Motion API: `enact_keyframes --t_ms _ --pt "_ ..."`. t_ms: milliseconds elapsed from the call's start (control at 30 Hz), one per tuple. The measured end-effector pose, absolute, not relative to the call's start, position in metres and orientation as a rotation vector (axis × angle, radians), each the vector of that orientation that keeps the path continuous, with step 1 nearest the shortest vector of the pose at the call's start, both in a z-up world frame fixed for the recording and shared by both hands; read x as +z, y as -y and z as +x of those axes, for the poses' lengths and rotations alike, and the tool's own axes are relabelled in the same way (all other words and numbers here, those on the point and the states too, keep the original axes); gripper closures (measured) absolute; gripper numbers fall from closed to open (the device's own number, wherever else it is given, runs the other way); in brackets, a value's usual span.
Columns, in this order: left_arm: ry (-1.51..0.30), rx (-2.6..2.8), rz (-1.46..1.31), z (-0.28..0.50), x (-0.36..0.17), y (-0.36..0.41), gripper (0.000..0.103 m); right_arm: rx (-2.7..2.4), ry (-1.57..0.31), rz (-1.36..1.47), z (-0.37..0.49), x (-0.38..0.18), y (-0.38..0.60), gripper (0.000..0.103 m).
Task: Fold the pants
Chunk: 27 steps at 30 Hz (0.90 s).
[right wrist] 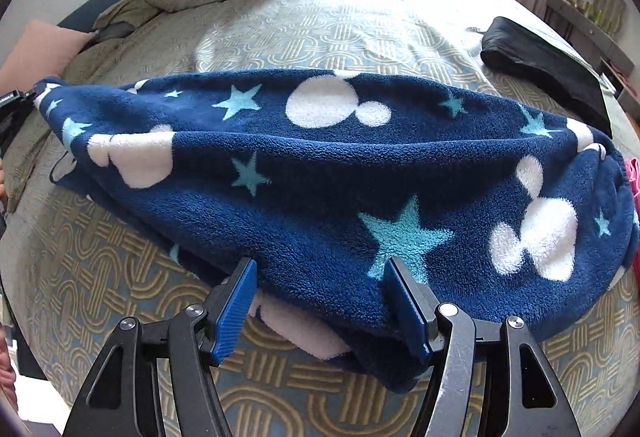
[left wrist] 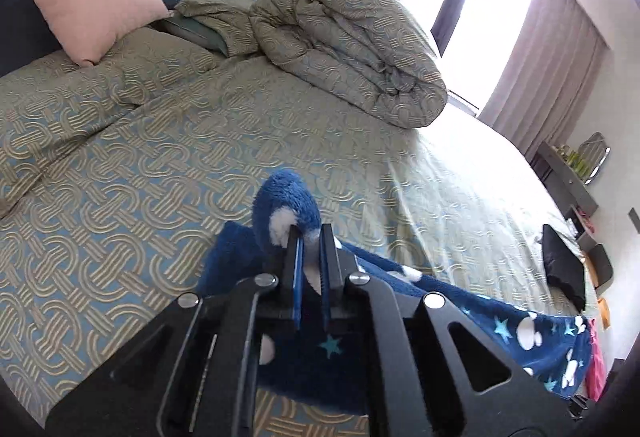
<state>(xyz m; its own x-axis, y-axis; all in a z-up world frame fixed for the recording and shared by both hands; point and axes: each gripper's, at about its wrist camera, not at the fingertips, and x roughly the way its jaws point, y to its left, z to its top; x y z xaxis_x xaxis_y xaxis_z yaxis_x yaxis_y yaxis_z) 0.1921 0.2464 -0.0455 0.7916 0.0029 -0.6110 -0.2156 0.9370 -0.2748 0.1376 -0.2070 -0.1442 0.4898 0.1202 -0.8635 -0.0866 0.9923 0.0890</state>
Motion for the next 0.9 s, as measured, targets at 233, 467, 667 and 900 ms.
enact_keyframes --t_ms 233,467,667,900 --pt "-0.923 0.319 -0.361 0.188 -0.136 -0.300 0.088 0.146 -1.036 0.069 0.127 -0.138 0.218 0.036" --pt "-0.910 0.211 -0.548 0.171 -0.143 -0.310 0.055 0.146 -1.030 -0.016 0.119 -0.133 0.220 0.036" --pt "-0.911 0.213 -0.487 0.189 -0.139 -0.298 0.027 0.151 -1.037 -0.171 0.108 -0.137 0.211 0.036" --pt "-0.848 0.214 -0.553 0.187 -0.125 -0.314 0.027 0.127 -1.046 -0.202 0.108 -0.141 0.209 0.036"
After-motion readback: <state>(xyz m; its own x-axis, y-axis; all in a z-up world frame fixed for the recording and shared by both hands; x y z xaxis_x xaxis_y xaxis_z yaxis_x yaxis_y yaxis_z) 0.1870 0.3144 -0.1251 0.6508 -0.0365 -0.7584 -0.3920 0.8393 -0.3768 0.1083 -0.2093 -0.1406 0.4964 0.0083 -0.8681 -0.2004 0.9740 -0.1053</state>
